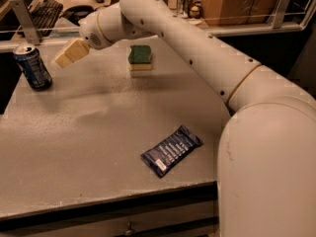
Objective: Knock pepsi can over
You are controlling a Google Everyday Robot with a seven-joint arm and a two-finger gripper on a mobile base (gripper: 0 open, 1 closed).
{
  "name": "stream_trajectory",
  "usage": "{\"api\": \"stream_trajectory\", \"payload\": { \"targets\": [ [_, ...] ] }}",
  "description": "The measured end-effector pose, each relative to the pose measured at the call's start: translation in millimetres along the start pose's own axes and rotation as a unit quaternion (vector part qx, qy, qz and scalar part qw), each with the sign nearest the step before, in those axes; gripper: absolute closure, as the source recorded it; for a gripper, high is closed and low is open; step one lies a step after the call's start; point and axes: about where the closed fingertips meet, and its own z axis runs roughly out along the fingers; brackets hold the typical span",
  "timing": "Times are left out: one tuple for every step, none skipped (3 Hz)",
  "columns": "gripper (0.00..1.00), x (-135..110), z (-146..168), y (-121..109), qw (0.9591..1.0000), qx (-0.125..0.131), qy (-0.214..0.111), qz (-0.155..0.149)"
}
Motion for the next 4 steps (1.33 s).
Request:
{"api": "stream_trajectory", "payload": {
  "targets": [
    [0.0, -8.1, 45.1, 4.4, 0.9989, -0.024, -0.039, 0.012],
    [0.0, -8.4, 77.4, 19.1, 0.9964, -0.052, -0.06, 0.03],
    [0.17, -8.5, 97.8, 35.6, 0.9943, -0.076, -0.065, 0.037],
    [0.41, -8.3, 103.6, 46.4, 0.9927, -0.089, -0.068, 0.043]
  ]
}}
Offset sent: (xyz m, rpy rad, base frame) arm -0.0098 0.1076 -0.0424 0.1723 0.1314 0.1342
